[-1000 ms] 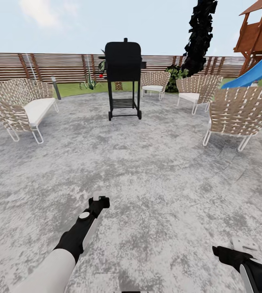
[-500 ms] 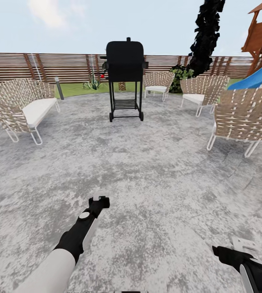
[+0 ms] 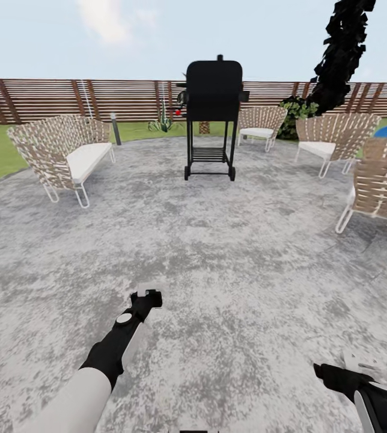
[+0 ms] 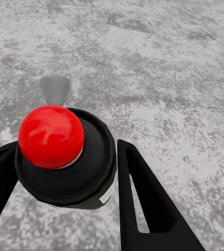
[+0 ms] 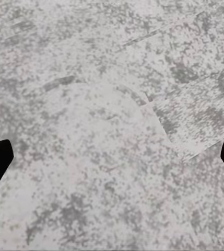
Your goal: Pick up the pesticide atomizer in the garden and spray insectifuge to fully cover both potted plants in the garden.
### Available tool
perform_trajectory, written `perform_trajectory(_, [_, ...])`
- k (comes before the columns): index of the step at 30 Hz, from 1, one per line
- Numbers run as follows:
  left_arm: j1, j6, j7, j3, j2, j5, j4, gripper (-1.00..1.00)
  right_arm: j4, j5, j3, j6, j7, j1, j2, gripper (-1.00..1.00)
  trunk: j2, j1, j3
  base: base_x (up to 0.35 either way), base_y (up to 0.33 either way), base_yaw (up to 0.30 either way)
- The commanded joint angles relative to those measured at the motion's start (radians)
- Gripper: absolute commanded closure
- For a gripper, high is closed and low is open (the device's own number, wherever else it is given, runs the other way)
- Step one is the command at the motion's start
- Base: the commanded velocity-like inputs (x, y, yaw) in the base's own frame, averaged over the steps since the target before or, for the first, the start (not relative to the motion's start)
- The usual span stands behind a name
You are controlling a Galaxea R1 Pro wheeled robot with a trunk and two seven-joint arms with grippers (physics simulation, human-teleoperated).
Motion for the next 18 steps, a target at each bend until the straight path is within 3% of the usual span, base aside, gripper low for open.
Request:
perform_trajectory(1, [-0.001, 0.001, 0.001, -0.002, 0.000, 0.008, 0.000, 1.00, -0.001, 0.001, 0.000, 0.005, 0.002, 0.000, 0.000, -1.00, 0.000, 0.000, -0.001, 0.307, 0.000, 0.251])
perform_trajectory(18, [-0.001, 0.001, 0.000, -0.002, 0.000, 0.012, 0.000, 1.00, -0.001, 0.001, 0.001, 0.005, 0.002, 0.000, 0.000, -1.00, 0.000, 0.000, -0.001, 0.315, 0.000, 0.251])
